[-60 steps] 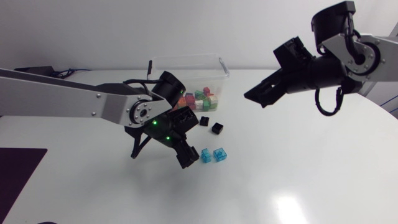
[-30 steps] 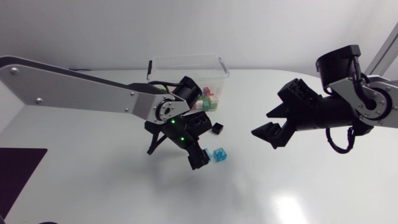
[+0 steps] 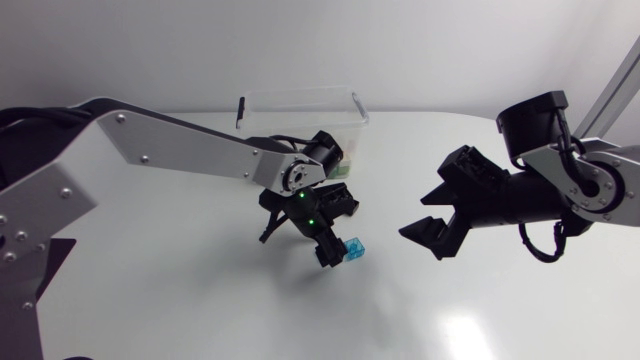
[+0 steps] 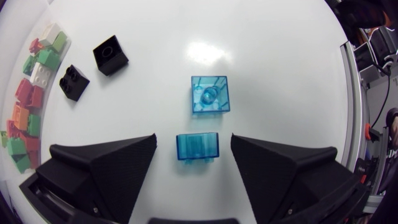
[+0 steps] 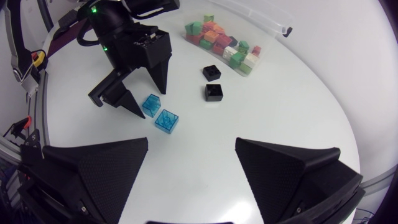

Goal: Place the duplo bricks in the container

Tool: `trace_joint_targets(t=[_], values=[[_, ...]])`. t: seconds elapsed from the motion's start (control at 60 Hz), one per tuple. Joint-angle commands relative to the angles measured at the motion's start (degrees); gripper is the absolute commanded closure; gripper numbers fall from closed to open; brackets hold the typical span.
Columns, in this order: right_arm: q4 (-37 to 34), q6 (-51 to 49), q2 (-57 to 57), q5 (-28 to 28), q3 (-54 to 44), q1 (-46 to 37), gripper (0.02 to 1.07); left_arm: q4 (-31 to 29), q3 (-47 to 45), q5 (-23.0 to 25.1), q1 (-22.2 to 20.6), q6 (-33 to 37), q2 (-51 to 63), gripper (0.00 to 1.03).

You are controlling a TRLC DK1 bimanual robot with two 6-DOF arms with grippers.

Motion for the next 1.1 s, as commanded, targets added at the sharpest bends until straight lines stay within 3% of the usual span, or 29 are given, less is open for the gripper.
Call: trace_joint_targets(t=[0.0, 0.133, 0.233, 0.4, 0.683, 1.083], values=[[-0.1, -1.4, 0.8, -0.2, -1.7, 0.7, 0.06, -1.1, 1.9, -1.0, -1.0, 0.5, 2.3, 0.38], [0.0, -2.0, 2.3, -0.2, -1.1, 0.7, 0.06, -1.8, 2.5, -2.4, -1.3, 0.4, 3.8, 0.53], [0.0, -2.8, 4.0, -0.1, -0.3, 0.9, 0.06, -2.2, 2.4, -2.8, -1.3, 0.4, 4.0, 0.77], [-0.5, -6.1, 8.2, 0.1, 2.2, 3.0, 0.06, -6.2, 2.3, -4.2, -1.1, 0.7, 2.8, 0.8], [-0.7, -17.3, 16.4, 0.8, 6.0, 9.7, 0.06, -6.4, -3.3, -4.2, 0.2, 0.5, -10.3, 0.8], [-5.8, -32.4, 28.7, 1.9, 14.4, 12.3, 0.06, -4.7, -5.0, -4.1, 7.8, -1.8, -25.0, 0.8]])
